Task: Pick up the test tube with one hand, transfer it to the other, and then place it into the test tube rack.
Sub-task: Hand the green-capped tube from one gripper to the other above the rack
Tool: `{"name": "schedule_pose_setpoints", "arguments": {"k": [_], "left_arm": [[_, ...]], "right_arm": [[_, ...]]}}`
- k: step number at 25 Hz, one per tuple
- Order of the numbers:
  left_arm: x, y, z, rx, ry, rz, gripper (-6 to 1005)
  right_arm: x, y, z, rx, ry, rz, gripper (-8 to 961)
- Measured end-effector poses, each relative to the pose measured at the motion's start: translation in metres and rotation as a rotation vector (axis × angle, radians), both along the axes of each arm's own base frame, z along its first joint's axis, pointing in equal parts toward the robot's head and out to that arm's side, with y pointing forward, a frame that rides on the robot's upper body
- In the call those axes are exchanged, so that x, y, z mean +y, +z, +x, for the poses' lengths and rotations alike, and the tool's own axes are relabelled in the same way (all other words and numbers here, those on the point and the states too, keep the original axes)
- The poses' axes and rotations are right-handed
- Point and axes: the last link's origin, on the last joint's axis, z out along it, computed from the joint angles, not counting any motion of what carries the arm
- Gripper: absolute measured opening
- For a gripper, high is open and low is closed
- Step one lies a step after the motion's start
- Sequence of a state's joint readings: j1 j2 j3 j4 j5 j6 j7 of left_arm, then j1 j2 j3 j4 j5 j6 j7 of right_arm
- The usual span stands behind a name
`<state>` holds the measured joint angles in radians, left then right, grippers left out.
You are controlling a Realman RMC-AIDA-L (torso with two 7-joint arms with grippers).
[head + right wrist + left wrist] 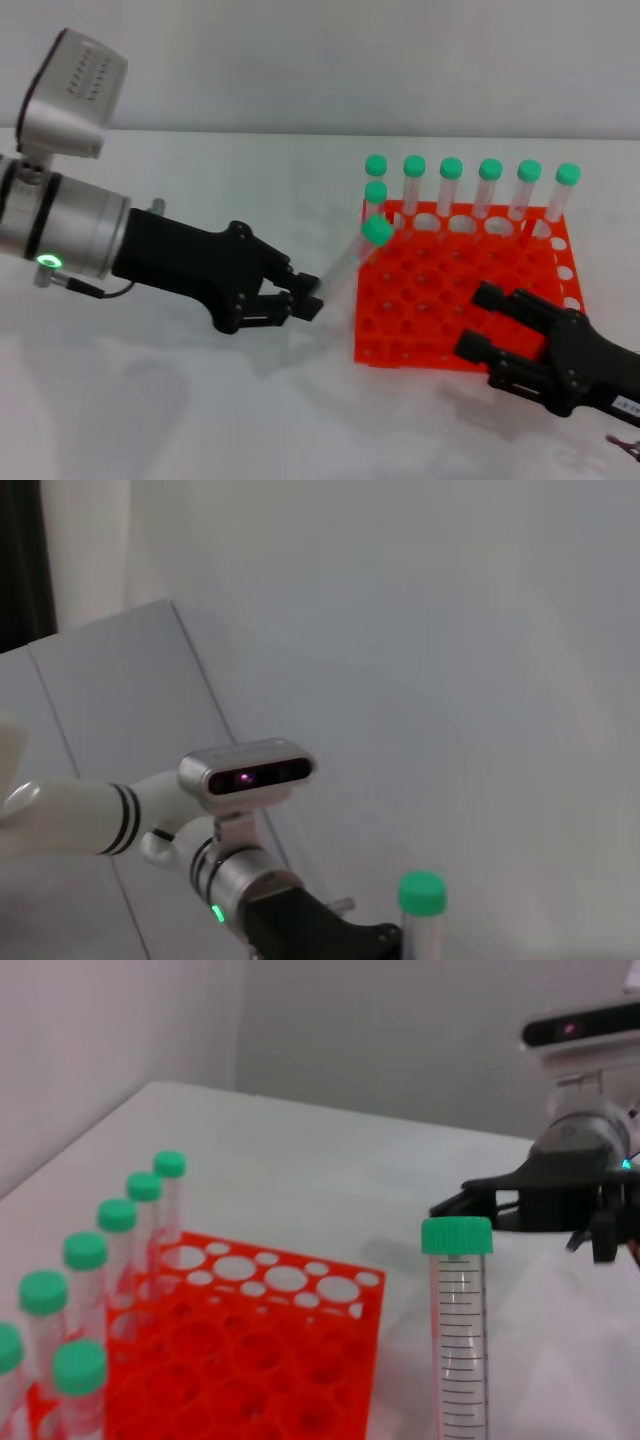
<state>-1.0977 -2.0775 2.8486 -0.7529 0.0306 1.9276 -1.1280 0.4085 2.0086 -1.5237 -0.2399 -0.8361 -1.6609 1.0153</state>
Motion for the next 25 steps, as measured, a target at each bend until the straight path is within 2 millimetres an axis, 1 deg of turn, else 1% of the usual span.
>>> {"name": "schedule_pose_setpoints", "arguments": {"k": [4,11,17,25], "left_arm": [[0.003,-0.012,0.006,-0.001,-0.011,-0.024,187],[0.005,-0.031,0.018,-0.006,-0.022,-0.071,187],[0.006,-0.04,0.026,-0.016,-0.034,-0.1,187],[0.006,-0.05,0.03,-0.009,-0.035,-0.117,187]], "right_arm": [[0.005,-0.005,-0.008,-0.007,0.021,-0.003,748],[0.015,-0.012,-0.016,-0.04,0.039,0.011,741],[0.021,-0.014,-0.019,-0.073,0.046,0.031,735],[0.024,-0.013,-0.021,-0.074,0.055,0.047,727]]}}
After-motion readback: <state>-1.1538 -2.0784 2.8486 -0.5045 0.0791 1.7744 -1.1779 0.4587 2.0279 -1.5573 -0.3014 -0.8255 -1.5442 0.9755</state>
